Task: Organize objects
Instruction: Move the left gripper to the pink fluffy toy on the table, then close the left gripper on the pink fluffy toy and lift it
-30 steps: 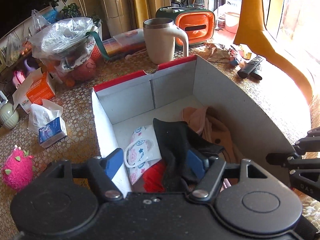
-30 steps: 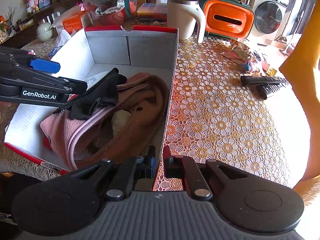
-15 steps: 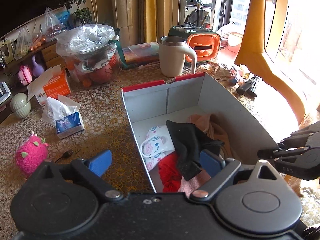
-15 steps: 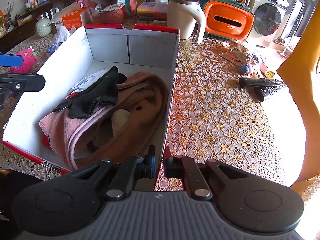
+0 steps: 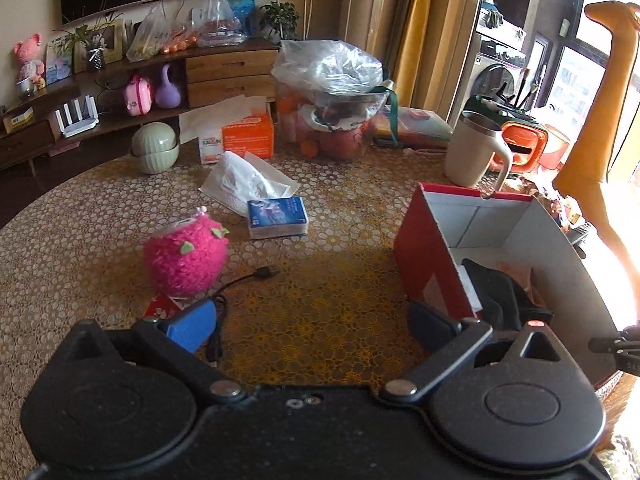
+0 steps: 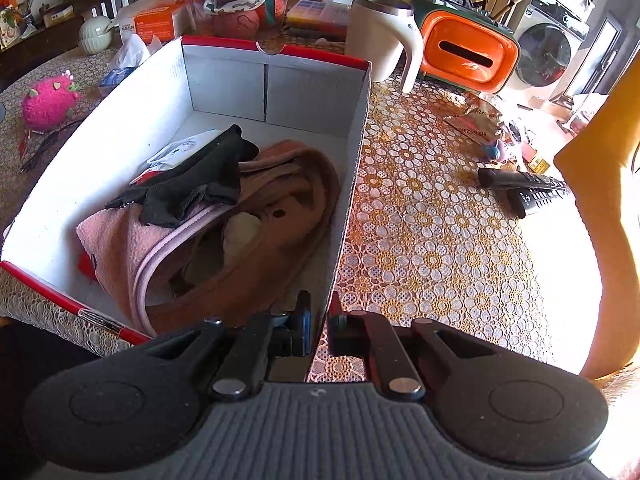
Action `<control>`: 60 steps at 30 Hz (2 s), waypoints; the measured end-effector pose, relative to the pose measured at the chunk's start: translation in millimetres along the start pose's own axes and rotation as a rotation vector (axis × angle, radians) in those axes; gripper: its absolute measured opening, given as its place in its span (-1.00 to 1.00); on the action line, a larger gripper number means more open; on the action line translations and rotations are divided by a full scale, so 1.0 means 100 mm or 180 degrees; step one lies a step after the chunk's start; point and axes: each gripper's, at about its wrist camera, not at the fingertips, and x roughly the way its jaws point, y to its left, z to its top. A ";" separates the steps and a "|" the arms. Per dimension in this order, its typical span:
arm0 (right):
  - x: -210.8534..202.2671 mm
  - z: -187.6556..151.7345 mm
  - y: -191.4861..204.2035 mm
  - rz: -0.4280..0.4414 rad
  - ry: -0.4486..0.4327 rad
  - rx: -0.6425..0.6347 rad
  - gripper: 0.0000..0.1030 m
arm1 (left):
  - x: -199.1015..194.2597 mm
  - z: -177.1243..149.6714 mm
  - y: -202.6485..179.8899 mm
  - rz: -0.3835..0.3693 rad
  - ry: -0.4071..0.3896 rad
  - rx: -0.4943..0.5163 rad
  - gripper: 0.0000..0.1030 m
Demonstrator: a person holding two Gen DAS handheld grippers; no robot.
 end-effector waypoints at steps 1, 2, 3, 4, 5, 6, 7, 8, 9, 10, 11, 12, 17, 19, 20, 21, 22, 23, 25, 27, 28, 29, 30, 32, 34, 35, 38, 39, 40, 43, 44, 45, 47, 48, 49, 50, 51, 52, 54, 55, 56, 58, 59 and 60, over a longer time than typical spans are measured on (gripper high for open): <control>0.00 0.01 0.00 0.0006 0.0007 -0.0005 -0.86 | 0.00 0.02 0.09 0.0049 -0.0018 -0.0013 0.97; 0.00 0.01 0.00 0.0010 0.0012 -0.0006 -0.86 | 0.00 0.03 0.16 0.0100 -0.0042 -0.0023 0.97; 0.00 0.02 -0.01 0.0017 0.0021 -0.0005 -0.86 | 0.00 0.04 0.23 0.0147 -0.0066 -0.0032 0.97; 0.00 0.02 -0.01 0.0023 0.0030 -0.0004 -0.86 | 0.01 0.06 0.28 0.0185 -0.0083 -0.0030 0.97; 0.00 0.03 -0.02 0.0030 0.0038 -0.0001 -0.86 | 0.03 0.07 0.34 0.0233 -0.0105 -0.0010 0.97; 0.00 0.03 -0.02 0.0039 0.0048 0.0002 -0.86 | 0.06 0.07 0.40 0.0286 -0.0121 0.0004 0.97; 0.00 0.04 -0.02 0.0049 0.0056 -0.0001 -0.86 | 0.09 0.09 0.45 0.0322 -0.0118 0.0008 0.97; 0.00 0.04 -0.03 0.0061 0.0059 -0.0008 -0.87 | 0.13 0.10 0.49 0.0339 -0.0107 0.0008 0.97; 0.00 0.05 -0.03 0.0077 0.0070 -0.0012 -0.87 | 0.18 0.12 0.54 0.0357 -0.0099 0.0012 0.97; 0.00 0.06 -0.04 0.0096 0.0088 -0.0008 -0.87 | 0.25 0.13 0.58 0.0397 -0.0089 0.0014 0.97; 0.00 0.06 -0.04 0.0109 0.0104 -0.0003 -0.87 | 0.30 0.14 0.62 0.0422 -0.0077 0.0009 0.97; 0.00 0.07 -0.05 0.0118 0.0124 -0.0005 -0.87 | 0.35 0.16 0.66 0.0429 -0.0066 -0.0002 0.97; 0.02 0.11 -0.03 0.0097 0.0206 -0.0079 -0.87 | 0.62 0.25 0.81 0.0448 -0.0056 -0.0072 0.97; 0.03 0.11 -0.04 0.0107 0.0229 -0.0089 -0.87 | 0.72 0.28 0.84 0.0446 -0.0026 -0.0115 0.97; 0.03 0.12 -0.04 0.0119 0.0239 -0.0086 -0.87 | 0.79 0.30 0.85 0.0450 0.0000 -0.0139 0.97; 0.03 0.12 -0.05 0.0130 0.0248 -0.0079 -0.87 | 0.86 0.32 0.87 0.0463 0.0025 -0.0153 0.97; 0.03 0.13 -0.06 0.0140 0.0263 -0.0072 -0.87 | 0.91 0.34 0.87 0.0488 0.0041 -0.0161 0.97; 0.03 0.13 -0.05 0.0141 0.0274 -0.0076 -0.87 | 0.97 0.36 0.88 0.0515 0.0064 -0.0163 0.97; 0.04 0.14 -0.05 0.0134 0.0287 -0.0094 -0.87 | 1.08 0.40 0.91 0.0541 0.0104 -0.0163 0.97; 0.04 0.15 -0.04 0.0132 0.0299 -0.0094 -0.87 | 1.20 0.43 0.92 0.0569 0.0152 -0.0173 0.97; 0.04 0.16 -0.05 0.0137 0.0305 -0.0088 -0.87 | 1.25 0.44 0.93 0.0569 0.0177 -0.0170 0.97; 0.04 0.16 -0.05 0.0142 0.0311 -0.0082 -0.87 | 1.32 0.44 0.94 0.0582 0.0209 -0.0160 0.97; 0.05 0.17 -0.06 0.0146 0.0316 -0.0074 -0.87 | 1.36 0.44 0.94 0.0603 0.0232 -0.0152 0.97; 0.06 0.18 -0.06 0.0143 0.0323 -0.0061 -0.87 | 1.46 0.42 0.95 0.0618 0.0291 -0.0150 0.97; 0.06 0.18 -0.05 0.0129 0.0323 -0.0067 -0.87 | 1.53 0.40 0.96 0.0626 0.0326 -0.0160 0.97; 0.06 0.18 -0.05 0.0128 0.0324 -0.0071 -0.87 | 1.56 0.38 0.97 0.0621 0.0335 -0.0173 0.97; 0.07 0.18 -0.04 0.0131 0.0329 -0.0075 -0.87 | 1.59 0.35 0.99 0.0592 0.0325 -0.0228 0.86; 0.07 0.18 -0.04 0.0129 0.0330 -0.0077 -0.87 | 1.60 0.35 1.00 0.0572 0.0333 -0.0254 0.76; 0.07 0.18 -0.05 0.0133 0.0327 -0.0071 -0.87 | 1.60 0.34 1.00 0.0577 0.0335 -0.0265 0.71; 0.07 0.18 -0.06 0.0134 0.0326 -0.0062 -0.87 | 1.59 0.34 1.00 0.0571 0.0318 -0.0282 0.62; 0.08 0.18 -0.06 0.0134 0.0325 -0.0057 -0.87 | 1.58 0.34 1.01 0.0572 0.0315 -0.0292 0.59; 0.08 0.18 -0.06 0.0132 0.0323 -0.0052 -0.87 | 1.56 0.34 1.01 0.0574 0.0312 -0.0301 0.56; 0.08 0.18 -0.07 0.0133 0.0317 -0.0023 -0.87 | 1.51 0.33 1.00 0.0593 0.0299 -0.0330 0.53; 0.08 0.18 -0.07 0.0135 0.0316 -0.0001 -0.87 | 1.48 0.33 0.99 0.0586 0.0292 -0.0337 0.53; 0.08 0.18 -0.08 0.0134 0.0312 0.0013 -0.87 | 1.44 0.33 0.99 0.0561 0.0285 -0.0333 0.52; 0.08 0.17 -0.07 0.0130 0.0304 0.0014 -0.87 | 1.39 0.33 0.97 0.0552 0.0277 -0.0316 0.52; 0.08 0.16 -0.07 0.0126 0.0294 0.0007 -0.87 | 1.33 0.32 0.95 0.0555 0.0266 -0.0299 0.52; 0.07 0.16 -0.07 0.0126 0.0284 0.0009 -0.87 | 1.28 0.32 0.94 0.0549 0.0257 -0.0288 0.51; 0.07 0.16 -0.08 0.0133 0.0272 0.0026 -0.87 | 1.14 0.33 0.90 0.0504 0.0233 -0.0271 0.51; 0.07 0.15 -0.09 0.0141 0.0267 0.0049 -0.87 | 1.08 0.33 0.88 0.0485 0.0219 -0.0257 0.51; 0.07 0.15 -0.09 0.0150 0.0263 0.0072 -0.87 | 0.99 0.34 0.85 0.0473 0.0200 -0.0230 0.51; 0.07 0.15 -0.11 0.0180 0.0252 0.0121 -0.87 | 0.84 0.35 0.78 0.0438 0.0169 -0.0186 0.51; 0.06 0.15 -0.12 0.0202 0.0249 0.0142 -0.87 | 0.76 0.35 0.74 0.0396 0.0151 -0.0165 0.51; 0.06 0.14 -0.12 0.0211 0.0241 0.0146 -0.87 | 0.66 0.36 0.69 0.0354 0.0134 -0.0132 0.51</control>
